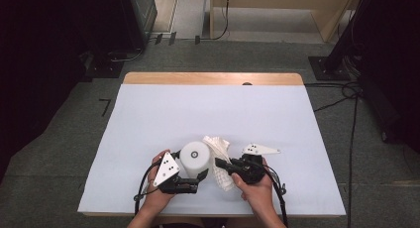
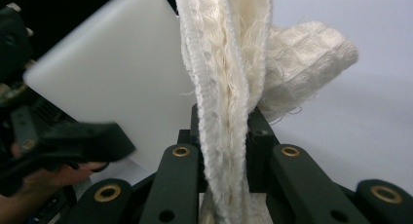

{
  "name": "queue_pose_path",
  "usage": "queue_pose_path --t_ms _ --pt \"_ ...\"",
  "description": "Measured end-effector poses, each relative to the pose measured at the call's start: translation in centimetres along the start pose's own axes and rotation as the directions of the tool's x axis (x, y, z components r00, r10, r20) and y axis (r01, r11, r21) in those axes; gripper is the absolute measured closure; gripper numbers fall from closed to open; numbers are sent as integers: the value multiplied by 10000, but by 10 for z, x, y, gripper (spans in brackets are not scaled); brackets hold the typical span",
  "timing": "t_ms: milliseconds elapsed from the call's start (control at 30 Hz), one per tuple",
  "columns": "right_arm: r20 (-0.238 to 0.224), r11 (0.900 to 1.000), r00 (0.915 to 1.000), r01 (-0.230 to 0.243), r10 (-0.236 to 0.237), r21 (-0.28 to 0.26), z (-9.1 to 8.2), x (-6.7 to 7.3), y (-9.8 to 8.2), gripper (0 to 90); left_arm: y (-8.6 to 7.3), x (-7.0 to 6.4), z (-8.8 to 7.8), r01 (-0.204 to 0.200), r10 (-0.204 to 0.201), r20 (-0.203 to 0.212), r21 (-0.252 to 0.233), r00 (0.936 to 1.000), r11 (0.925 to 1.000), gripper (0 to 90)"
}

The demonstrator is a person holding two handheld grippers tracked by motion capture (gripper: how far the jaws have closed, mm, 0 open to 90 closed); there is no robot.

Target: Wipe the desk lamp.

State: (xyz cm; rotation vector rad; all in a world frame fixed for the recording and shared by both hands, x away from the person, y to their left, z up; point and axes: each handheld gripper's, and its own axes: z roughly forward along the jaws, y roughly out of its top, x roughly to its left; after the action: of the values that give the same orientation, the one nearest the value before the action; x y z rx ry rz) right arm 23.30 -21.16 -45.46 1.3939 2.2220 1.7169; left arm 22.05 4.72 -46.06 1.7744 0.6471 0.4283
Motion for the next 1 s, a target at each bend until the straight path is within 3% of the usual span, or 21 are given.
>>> queue_pose_path --t_ms 200,333,600,800,867,1000 --pt "-498 9971 9985 194 -231 -739 -19 12 15 793 -3 -1 5 -74 72 79 319 9999 9995 88" --pt "-559 9956 9976 354 -404 -865 -24 16 18 792 -1 -2 5 -70 69 53 290 10000 9996 88" --pt "-161 9999 9998 -106 107 27 -3 -3 2 792 0 1 4 -177 180 -124 261 9998 9995 87" --pt "100 9994 9996 -271 273 -196 -8 -13 3 792 -10 3 9 -620 642 -373 560 9972 9965 88" --pt "192 9990 9991 -383 387 -239 -10 -15 3 792 -15 4 11 -576 612 -467 760 9970 9954 87" --pt "270 9989 9987 -431 436 -194 -11 -18 1 792 -20 6 9 -186 220 -593 568 9980 9982 86"
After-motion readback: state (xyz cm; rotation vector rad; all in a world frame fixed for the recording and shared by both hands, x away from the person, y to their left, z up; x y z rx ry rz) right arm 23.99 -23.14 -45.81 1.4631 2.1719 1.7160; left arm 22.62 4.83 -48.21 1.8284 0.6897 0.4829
